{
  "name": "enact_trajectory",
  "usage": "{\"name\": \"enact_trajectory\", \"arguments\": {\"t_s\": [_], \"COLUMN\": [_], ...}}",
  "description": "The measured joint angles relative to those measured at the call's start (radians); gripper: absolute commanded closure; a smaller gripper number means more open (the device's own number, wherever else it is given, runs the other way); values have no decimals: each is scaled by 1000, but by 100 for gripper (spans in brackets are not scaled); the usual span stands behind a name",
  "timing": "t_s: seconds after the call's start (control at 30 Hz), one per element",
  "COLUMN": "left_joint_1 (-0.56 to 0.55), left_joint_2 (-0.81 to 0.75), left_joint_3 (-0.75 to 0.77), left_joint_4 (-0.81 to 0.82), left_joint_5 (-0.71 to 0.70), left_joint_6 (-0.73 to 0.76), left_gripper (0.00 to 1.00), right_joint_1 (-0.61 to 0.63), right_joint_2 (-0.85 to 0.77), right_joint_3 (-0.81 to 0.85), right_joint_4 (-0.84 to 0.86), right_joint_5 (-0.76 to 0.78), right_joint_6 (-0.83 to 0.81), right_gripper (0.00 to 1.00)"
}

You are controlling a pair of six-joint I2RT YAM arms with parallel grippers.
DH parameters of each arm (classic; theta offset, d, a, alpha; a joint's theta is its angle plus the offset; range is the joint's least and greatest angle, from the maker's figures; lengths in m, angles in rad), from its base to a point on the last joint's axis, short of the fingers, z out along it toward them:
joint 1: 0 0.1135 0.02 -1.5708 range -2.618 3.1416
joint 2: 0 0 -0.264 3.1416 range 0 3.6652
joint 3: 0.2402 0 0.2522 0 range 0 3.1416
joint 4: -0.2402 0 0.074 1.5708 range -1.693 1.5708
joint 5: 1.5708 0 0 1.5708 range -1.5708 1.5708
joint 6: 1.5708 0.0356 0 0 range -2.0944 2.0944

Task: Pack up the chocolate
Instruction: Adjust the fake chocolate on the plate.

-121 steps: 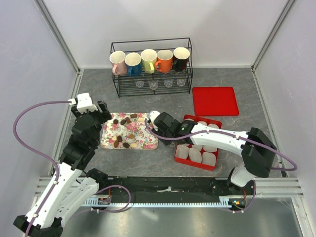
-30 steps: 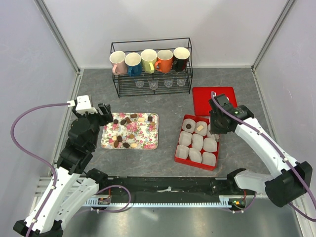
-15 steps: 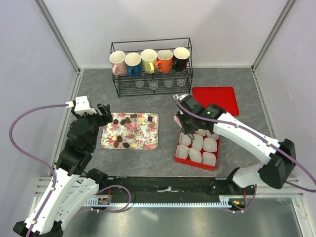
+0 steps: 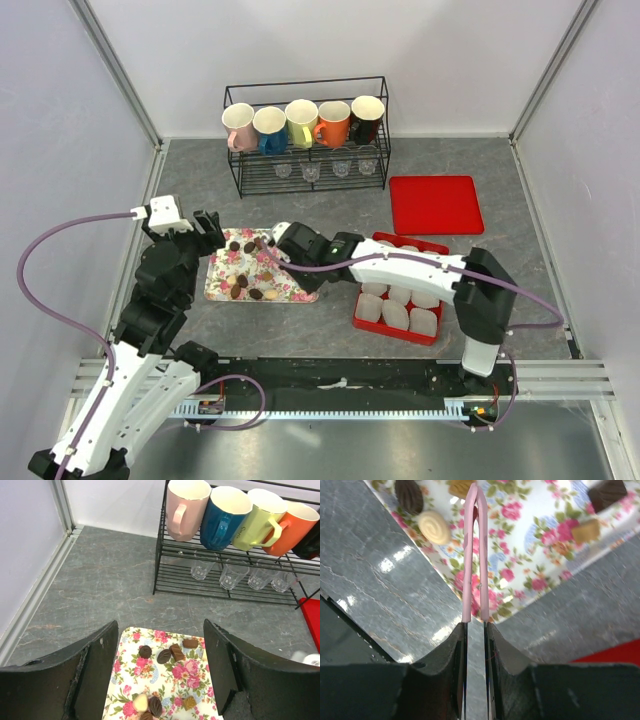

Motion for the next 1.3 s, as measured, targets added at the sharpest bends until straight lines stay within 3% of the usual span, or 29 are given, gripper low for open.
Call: {"name": "enact_trajectory", "arguments": {"t_s": [0.37, 1.3], "left_joint_1": [14, 15], "left_joint_2": [-11, -11], "left_joint_3": [-6, -8], "left_joint_4": [0, 0], "left_joint_5": [-27, -12], "left_joint_6": [-1, -2], "left_gripper": [25, 25], "right_joint_1": [45, 66], "right_joint_2": [127, 179], "right_joint_3": [81, 119], "right_joint_4": [62, 37], "right_joint_5": [16, 68], "right_joint_6": [-34, -37], "right_gripper": [69, 55]}}
